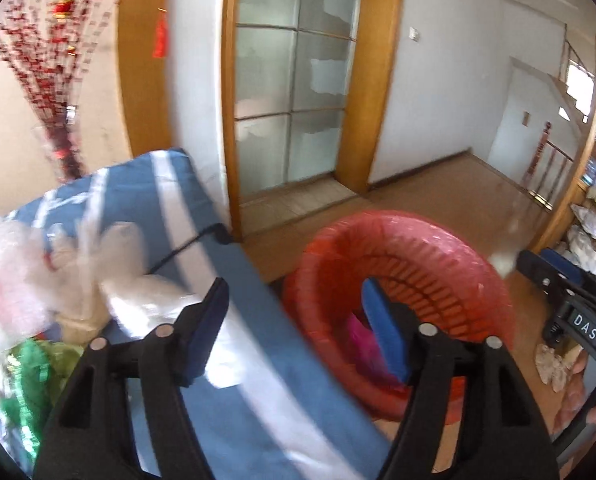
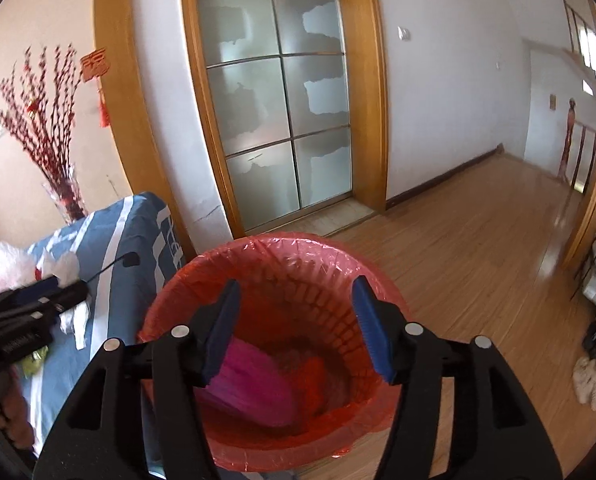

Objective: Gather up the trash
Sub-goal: 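Carry both bags over the red basket and open both grippers to drop them, then grasp the clear plastic bag with the right gripper while the left gripper grasps bubble wrap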

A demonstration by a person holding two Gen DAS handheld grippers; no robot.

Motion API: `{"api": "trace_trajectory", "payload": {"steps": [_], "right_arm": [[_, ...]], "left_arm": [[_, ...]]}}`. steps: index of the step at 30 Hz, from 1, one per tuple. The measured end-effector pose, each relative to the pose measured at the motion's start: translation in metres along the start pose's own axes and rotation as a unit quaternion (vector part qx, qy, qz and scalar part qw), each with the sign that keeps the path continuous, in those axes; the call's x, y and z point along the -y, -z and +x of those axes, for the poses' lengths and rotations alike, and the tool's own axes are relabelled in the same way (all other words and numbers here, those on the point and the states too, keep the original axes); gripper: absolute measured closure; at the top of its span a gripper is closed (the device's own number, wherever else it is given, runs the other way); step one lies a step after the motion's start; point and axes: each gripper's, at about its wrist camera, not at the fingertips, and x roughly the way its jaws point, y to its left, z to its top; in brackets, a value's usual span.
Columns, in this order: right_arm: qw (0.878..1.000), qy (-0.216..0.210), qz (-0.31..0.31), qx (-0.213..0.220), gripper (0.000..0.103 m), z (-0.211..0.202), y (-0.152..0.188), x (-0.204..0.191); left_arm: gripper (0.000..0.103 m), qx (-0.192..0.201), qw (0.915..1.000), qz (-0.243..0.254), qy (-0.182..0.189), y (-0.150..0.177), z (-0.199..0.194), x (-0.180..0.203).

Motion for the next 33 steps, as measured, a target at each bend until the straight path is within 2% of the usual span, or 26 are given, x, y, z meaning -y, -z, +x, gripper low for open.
{"api": "trace_trajectory", "payload": {"steps": [5,11,18,21,27,33], "right_arm": [[0.999,-0.019,-0.044,0.01,0.045,-0.005,0.001,-0.034],[0.994,-0.085,-0.075,-0.006,0.045,0.004,0.005,-0.093],[0.982,-0.15,-0.104,-0.04,0.045,0.024,0.014,-0.164],[0.978,-0.17,-0.106,-0.057,0.045,0.038,0.016,-0.189],[0.974,-0.171,-0.123,-0.088,0.046,0.07,0.02,-0.234],[0.971,-0.162,-0.137,-0.112,0.046,0.095,0.023,-0.259]], "left_arm": [[0.028,0.028,0.9984,0.004,-0.05,0.008,-0.029,-0.03],[0.027,0.041,0.9937,-0.029,-0.101,0.017,-0.066,-0.089],[0.027,0.06,0.9796,-0.074,-0.177,0.021,-0.108,-0.17],[0.027,0.059,0.9744,-0.086,-0.199,0.024,-0.117,-0.197],[0.027,0.053,0.9688,-0.118,-0.211,0.021,-0.127,-0.244],[0.027,0.053,0.9662,-0.143,-0.208,0.026,-0.135,-0.267]]}}
